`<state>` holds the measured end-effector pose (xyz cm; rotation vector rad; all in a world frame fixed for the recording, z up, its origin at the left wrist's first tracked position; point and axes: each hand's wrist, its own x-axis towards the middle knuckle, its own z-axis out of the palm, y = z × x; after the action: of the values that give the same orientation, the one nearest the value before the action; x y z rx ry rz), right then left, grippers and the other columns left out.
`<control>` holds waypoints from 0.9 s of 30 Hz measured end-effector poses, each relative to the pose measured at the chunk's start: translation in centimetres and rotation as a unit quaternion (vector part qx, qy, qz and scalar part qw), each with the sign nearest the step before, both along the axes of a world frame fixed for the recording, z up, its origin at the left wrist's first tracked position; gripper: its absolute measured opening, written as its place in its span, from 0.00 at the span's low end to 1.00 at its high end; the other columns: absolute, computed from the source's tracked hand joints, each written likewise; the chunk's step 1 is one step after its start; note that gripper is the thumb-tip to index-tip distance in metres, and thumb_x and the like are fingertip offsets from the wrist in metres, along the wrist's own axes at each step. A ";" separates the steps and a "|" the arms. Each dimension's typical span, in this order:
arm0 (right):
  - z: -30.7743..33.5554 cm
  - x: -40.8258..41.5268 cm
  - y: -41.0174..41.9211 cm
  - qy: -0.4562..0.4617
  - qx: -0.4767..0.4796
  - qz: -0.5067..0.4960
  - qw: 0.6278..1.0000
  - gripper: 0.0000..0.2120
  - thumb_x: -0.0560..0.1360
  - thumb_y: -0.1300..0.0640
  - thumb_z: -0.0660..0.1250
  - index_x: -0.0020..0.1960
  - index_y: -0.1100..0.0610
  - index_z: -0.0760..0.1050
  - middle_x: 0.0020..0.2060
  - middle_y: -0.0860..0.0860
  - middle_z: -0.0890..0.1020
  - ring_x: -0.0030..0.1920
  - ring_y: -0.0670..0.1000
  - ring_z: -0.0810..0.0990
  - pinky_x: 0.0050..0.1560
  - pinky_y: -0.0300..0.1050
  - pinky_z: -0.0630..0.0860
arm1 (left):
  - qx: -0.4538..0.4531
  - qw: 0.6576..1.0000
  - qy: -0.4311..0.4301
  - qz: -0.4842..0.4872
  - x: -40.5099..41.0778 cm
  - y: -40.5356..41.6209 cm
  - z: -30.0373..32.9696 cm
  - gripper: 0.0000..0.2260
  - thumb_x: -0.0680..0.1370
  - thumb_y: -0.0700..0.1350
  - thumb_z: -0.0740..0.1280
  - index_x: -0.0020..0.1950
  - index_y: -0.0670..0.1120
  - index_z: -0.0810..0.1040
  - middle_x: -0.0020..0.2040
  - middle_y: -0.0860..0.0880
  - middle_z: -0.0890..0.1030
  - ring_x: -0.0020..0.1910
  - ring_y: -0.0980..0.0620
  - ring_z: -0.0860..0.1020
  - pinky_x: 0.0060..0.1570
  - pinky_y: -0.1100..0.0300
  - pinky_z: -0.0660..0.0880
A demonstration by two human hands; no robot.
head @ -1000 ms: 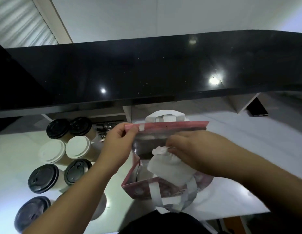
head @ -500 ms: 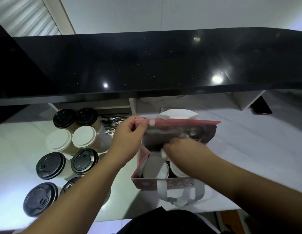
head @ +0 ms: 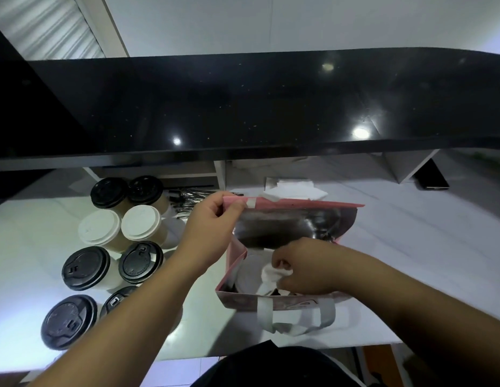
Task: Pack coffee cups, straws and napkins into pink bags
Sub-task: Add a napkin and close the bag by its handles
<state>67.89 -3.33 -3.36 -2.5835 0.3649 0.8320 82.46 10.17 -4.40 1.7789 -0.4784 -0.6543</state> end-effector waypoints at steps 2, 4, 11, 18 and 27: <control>0.6 -0.2 -0.4 0.003 -0.012 -0.009 1.000 0.20 0.79 0.47 0.66 0.70 0.49 0.74 0.59 0.48 0.81 0.55 0.51 0.79 0.58 0.50 0.79 | -0.003 1.000 -0.001 -0.001 -0.1 0.0 -0.1 0.06 0.82 0.49 0.68 0.50 0.53 0.85 0.47 0.52 0.86 0.50 0.51 0.83 0.50 0.56 0.77; 1.8 -0.5 -0.8 -0.021 -0.008 -0.030 0.999 0.20 0.81 0.49 0.64 0.72 0.48 0.72 0.59 0.48 0.82 0.56 0.50 0.80 0.59 0.50 0.79 | -0.006 1.000 -0.004 0.009 -0.1 0.1 0.0 0.06 0.81 0.47 0.69 0.47 0.53 0.84 0.45 0.52 0.86 0.48 0.53 0.82 0.48 0.57 0.76; 5.5 -6.5 -3.0 -0.214 0.024 -0.154 0.964 0.07 0.80 0.53 0.65 0.49 0.41 0.79 0.43 0.38 0.80 0.42 0.43 0.80 0.41 0.40 0.78 | -0.033 0.998 0.048 -0.007 0.1 0.6 0.8 0.13 0.78 0.33 0.66 0.44 0.49 0.85 0.46 0.49 0.87 0.49 0.52 0.82 0.52 0.59 0.74; 1.3 -13.6 -4.6 -0.268 0.083 -0.268 0.921 0.19 0.71 0.38 0.71 0.60 0.38 0.75 0.57 0.35 0.80 0.58 0.43 0.80 0.53 0.39 0.77 | -0.002 0.999 -0.036 0.041 -0.1 4.0 0.2 0.09 0.79 0.40 0.72 0.55 0.52 0.79 0.51 0.54 0.81 0.51 0.57 0.79 0.50 0.65 0.74; -2.4 -11.2 -4.5 -0.275 0.207 -0.303 0.889 0.17 0.78 0.61 0.72 0.61 0.41 0.81 0.59 0.37 0.83 0.60 0.41 0.81 0.57 0.38 0.78 | 0.101 0.961 -0.022 -0.256 -1.1 8.7 -1.6 0.23 0.77 0.44 0.74 0.69 0.63 0.76 0.68 0.58 0.79 0.68 0.53 0.77 0.69 0.48 0.72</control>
<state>56.65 -7.88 -5.71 -1.9922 0.6765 -0.0553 81.33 18.83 -6.00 1.8742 -0.9476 -1.0539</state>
